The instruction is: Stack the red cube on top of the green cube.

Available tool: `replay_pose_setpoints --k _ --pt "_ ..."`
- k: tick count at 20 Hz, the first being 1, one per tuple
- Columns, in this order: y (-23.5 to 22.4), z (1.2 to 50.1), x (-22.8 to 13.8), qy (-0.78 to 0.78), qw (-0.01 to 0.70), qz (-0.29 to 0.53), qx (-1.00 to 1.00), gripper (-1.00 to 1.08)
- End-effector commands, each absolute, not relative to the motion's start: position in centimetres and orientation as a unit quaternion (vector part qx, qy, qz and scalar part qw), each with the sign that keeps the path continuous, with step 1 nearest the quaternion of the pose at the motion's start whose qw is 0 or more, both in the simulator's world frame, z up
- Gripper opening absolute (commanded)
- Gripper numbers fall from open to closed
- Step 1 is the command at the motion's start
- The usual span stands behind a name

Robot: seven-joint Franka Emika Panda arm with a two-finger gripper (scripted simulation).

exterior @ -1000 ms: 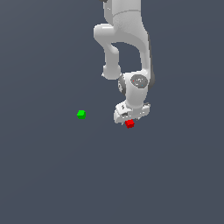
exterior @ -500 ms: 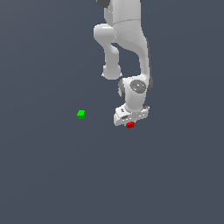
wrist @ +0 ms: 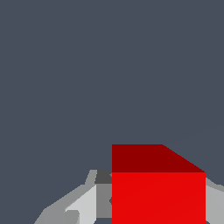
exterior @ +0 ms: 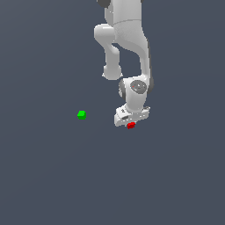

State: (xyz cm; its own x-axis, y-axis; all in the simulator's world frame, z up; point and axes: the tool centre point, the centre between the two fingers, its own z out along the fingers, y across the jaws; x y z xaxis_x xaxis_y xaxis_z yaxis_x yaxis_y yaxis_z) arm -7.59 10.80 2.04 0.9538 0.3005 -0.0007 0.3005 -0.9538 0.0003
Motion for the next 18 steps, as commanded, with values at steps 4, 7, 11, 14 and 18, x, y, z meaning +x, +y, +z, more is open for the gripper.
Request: replay_pose_setpoints --k 4,7,11,14,18 --pt "10.8 2.7 -7.6 0.152 0.0 0.0 0.988 -1.0" --pt "10.8 3.7 -7.6 0.152 0.0 0.0 0.988 -1.0" --pt "10.8 5.8 -7.7 0.152 0.0 0.0 0.988 -1.0" --pt "10.8 7.9 -7.7 0.152 0.0 0.0 0.988 -1.0" --pt "10.8 10.2 -7.7 0.152 0.0 0.0 0.988 -1.0"
